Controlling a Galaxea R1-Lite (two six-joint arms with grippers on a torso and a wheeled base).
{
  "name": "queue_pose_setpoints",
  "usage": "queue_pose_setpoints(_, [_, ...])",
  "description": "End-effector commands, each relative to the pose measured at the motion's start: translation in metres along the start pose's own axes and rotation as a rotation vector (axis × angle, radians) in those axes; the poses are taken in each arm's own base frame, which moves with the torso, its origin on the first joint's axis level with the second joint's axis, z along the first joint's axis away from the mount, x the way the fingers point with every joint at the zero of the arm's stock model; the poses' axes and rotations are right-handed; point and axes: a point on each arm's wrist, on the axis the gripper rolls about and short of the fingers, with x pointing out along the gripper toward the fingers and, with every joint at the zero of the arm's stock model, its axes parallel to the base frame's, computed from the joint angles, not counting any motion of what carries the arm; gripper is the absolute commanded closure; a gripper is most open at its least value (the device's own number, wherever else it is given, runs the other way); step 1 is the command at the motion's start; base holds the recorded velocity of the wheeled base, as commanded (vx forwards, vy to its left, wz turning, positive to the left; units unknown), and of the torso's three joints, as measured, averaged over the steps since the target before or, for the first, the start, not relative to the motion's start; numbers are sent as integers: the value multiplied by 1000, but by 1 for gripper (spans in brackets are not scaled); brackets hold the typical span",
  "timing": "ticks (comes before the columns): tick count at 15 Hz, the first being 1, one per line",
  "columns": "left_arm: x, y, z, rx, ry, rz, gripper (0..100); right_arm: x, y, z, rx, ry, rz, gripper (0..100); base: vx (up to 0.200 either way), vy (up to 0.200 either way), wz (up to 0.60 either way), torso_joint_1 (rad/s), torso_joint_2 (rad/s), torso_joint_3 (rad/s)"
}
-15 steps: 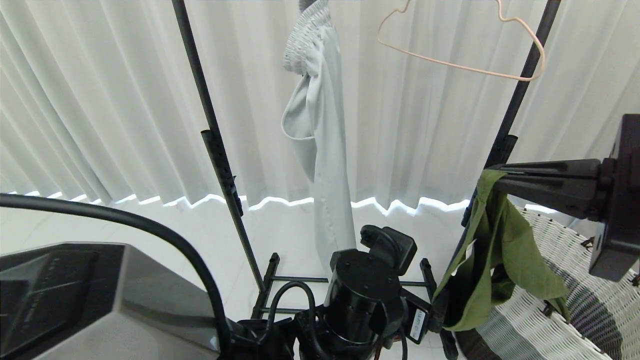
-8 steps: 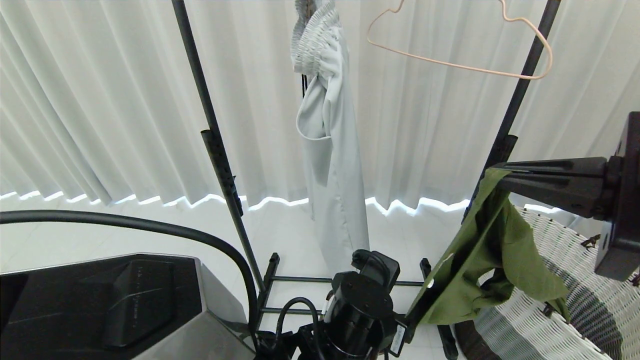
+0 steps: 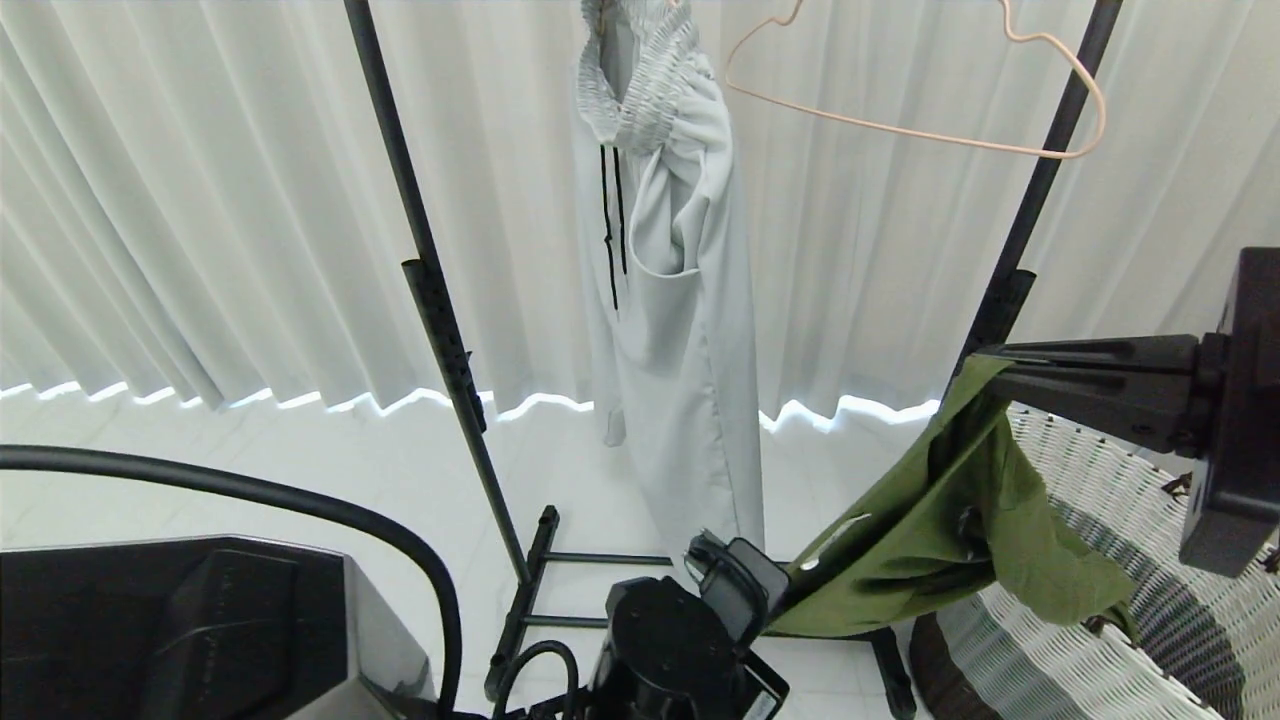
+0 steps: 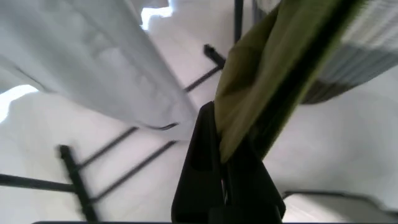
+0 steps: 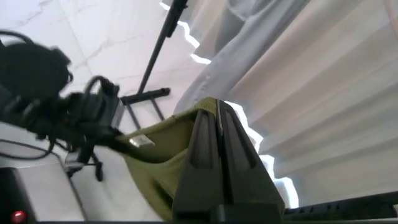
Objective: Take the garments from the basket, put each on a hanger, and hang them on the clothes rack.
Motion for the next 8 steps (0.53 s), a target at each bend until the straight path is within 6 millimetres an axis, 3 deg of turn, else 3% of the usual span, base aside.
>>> queue_pose_setpoints(1, [-17, 29, 16, -26, -48, 110, 100, 3, 1, -3, 37, 13, 3, 100, 0, 0, 0, 0, 0, 0])
queue_pose_setpoints(3, [-36, 61, 32, -60, -64, 202, 100, 6, 1, -3, 75, 16, 0, 100, 0, 0, 0, 0, 0, 0])
queue_pose_setpoints(4, [-55, 79, 41, -69, -41, 235, 100, 6, 0, -3, 88, 19, -2, 100, 0, 0, 0, 0, 0, 0])
queue_pose_setpoints(5, [-64, 85, 45, -74, -35, 247, 100, 7, 0, -3, 96, 19, -2, 100, 0, 0, 0, 0, 0, 0])
queue_pose_setpoints(6, [-95, 102, 61, -86, -27, 276, 100, 7, 0, -3, 107, 19, -7, 100, 0, 0, 0, 0, 0, 0])
queue_pose_setpoints(8, [-134, 114, 84, -94, -42, 285, 100, 7, -1, -2, 107, 23, -28, 100, 0, 0, 0, 0, 0, 0])
